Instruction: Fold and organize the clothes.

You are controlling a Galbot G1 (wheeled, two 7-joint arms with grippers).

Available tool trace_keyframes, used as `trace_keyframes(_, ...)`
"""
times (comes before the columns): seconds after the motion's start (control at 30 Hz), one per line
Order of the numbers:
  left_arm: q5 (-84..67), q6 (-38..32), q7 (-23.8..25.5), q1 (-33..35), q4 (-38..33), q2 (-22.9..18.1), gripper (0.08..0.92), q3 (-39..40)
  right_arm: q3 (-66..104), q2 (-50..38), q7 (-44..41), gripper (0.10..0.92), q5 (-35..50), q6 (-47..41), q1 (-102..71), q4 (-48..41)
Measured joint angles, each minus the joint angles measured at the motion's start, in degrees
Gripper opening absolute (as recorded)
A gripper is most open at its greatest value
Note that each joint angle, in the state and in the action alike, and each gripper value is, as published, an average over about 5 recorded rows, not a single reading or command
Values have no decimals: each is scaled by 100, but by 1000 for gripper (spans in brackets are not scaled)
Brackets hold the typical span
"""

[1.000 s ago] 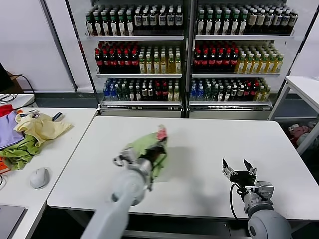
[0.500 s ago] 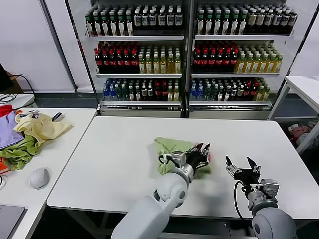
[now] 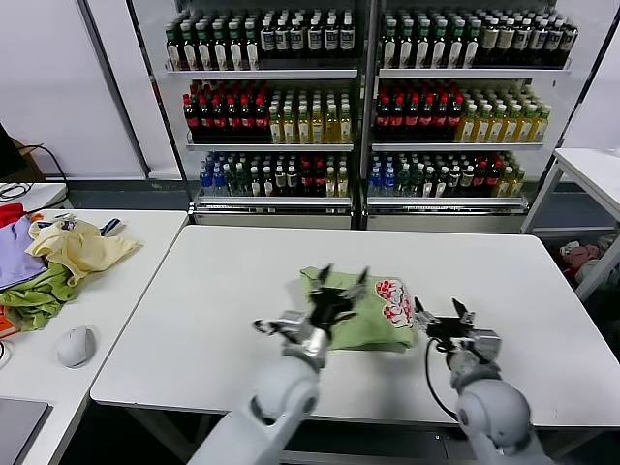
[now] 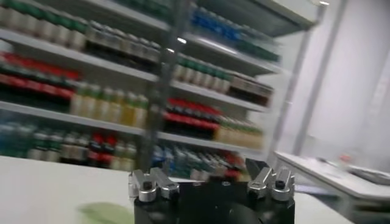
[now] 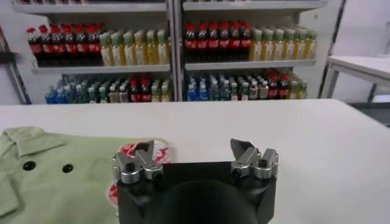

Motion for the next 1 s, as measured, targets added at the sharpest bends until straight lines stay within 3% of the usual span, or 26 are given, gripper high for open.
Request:
trace_keyframes(0.43, 277, -390, -205, 1554, -1005, 531, 823, -1528, -884, 383, 378, 807, -488, -239, 1232, -1486)
trace_keyframes(1.0, 395, -507, -250, 2306, -1408, 592, 823, -1891, -1074, 267, 415, 336, -449, -284, 1756, -2255)
